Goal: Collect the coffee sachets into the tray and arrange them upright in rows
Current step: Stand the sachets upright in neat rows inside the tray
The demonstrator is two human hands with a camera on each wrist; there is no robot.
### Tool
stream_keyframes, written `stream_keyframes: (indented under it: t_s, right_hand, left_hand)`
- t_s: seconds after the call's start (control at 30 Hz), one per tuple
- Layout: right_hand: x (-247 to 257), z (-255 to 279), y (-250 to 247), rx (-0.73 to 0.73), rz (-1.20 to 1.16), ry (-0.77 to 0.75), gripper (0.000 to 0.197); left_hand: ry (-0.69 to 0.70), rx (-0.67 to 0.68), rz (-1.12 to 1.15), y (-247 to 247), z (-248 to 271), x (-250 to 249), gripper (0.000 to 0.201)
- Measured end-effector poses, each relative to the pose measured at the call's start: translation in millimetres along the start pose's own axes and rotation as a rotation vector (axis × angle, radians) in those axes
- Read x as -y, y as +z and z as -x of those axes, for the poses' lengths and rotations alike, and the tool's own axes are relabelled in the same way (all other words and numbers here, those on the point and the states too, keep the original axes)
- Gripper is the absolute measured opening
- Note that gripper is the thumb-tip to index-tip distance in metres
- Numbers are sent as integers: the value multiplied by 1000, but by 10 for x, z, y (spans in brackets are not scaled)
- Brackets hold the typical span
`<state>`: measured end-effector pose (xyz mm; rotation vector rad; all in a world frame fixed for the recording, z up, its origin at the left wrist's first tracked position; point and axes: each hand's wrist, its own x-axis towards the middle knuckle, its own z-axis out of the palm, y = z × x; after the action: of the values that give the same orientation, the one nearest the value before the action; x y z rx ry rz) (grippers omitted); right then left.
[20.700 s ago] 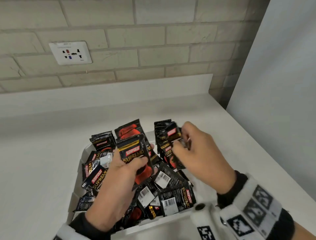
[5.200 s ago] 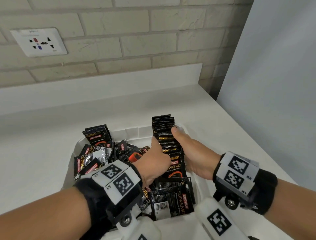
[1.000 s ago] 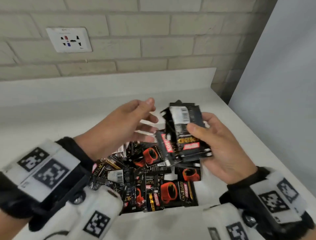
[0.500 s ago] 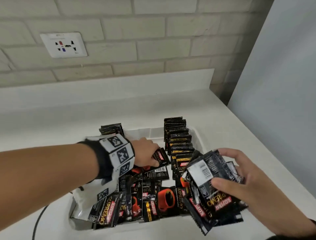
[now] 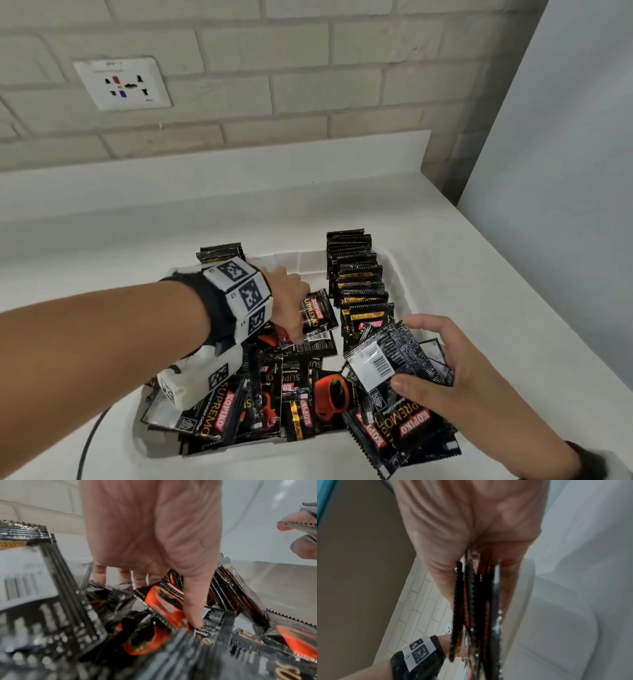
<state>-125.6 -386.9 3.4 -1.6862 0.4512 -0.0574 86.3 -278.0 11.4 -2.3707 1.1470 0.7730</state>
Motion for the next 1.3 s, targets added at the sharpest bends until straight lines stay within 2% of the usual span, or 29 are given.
stream_keyframes:
  t_s: [0.2, 0.37, 0.43, 0.53, 0.7, 0.77, 0.93, 1.03, 1.17, 1.3]
  right_hand:
    - [-30, 2, 8, -15, 96, -30, 53]
    - [-52, 4, 6, -20, 118, -45, 53]
    - [-52, 2, 6, -17, 123, -43, 53]
    - [-43, -4, 9, -16, 128, -45, 54]
    - [-50, -10, 4, -17, 141, -36, 54]
    - [-48, -6, 2, -17, 135, -33, 54]
    - [-44, 3, 7, -17, 144, -28, 54]
    - [-41, 6, 9, -24, 156, -27, 54]
    - [-59, -2, -6, -9, 129, -26, 54]
    - [-42, -2, -3, 22, 107, -25, 55]
  left_hand:
    - [-3, 7, -37, -6, 17, 8, 81]
    - [42, -13, 115, 26, -7, 37, 80]
    - [46, -8, 197, 37, -20, 56, 75]
    - [68, 1, 276, 54, -60, 72, 46]
    - [65, 17, 238, 61, -77, 52, 30]
    - [62, 18, 217, 42, -55, 50, 29]
    - [64, 0, 265, -34, 41, 104, 50]
    - [97, 20, 326, -93, 153, 156, 52]
    - [176, 80, 394, -120, 304, 212, 44]
    - [229, 93, 384, -100, 467, 231, 24]
